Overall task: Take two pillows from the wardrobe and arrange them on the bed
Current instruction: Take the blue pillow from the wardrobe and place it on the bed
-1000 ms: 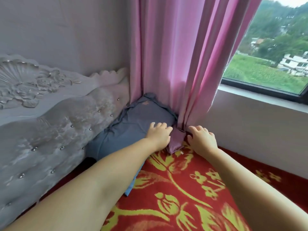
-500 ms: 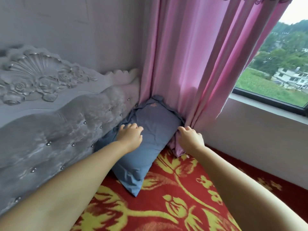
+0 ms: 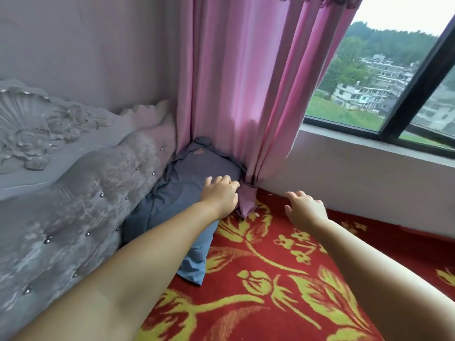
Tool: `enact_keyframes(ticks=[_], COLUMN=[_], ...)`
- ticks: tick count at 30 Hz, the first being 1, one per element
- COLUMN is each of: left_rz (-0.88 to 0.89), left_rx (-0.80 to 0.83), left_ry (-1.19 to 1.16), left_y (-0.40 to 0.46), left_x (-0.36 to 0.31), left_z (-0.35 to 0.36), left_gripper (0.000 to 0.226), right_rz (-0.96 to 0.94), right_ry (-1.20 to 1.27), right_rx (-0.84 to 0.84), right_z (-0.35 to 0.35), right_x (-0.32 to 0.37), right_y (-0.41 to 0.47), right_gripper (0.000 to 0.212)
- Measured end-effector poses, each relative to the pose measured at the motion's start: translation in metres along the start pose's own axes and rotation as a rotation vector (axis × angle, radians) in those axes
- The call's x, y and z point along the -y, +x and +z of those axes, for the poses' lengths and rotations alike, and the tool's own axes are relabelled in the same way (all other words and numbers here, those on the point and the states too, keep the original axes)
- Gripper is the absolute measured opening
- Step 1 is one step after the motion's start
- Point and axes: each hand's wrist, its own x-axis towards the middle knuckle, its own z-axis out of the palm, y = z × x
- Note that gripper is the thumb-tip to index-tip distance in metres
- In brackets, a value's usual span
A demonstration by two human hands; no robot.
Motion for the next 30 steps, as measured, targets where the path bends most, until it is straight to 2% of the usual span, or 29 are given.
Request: enact_keyframes(ticks=[5,8,14,20,23,26,30], left_rz=[0.053,0.027,0.019,0.006,-0.134,-0.294,-0.277], left_rx=[0.021,0.099,0.267,0.229,0.245,0.274,0.227], left_ry=[0.01,0.061,0.275,0.243,0.202,0.087,-0.03], left_y=[0.018,0.011,-0.022,-0.03,-0.024,-0.014,-0.009], left_x=[-0.064,-0.104,-0.193,-0.25,-0.25,-0.259,-0.289], left_z=[0.014,0.04,0.089,0.107,0.109,0.114,0.124], left_gripper=[0.032,0.032,0.029,0.03,0.031,0.032,0.032], right_rz=[0.053,0.061,-0.075,-0.219,-0.256,-0.338,-0.312], right_ry=[0.053,0.121,0.203,0.131,0.121,0.007,-0.126], right_rx=[-0.007,0.012,0.127,0.142,0.116,0.079,0.055], right_z=[0.023,0.051,0.08,0.07,0.068,0.067,0.049], right_x=[-0.064,-0.108,-0.161,-0.198,-0.21,-0.23,-0.266], right_y=[-0.03,-0.054,-0.072,-0.054,-0.057,-0.066,-0.06], right_gripper=[0.04,0.038,0.037,0.038,0.033,0.033,0.035])
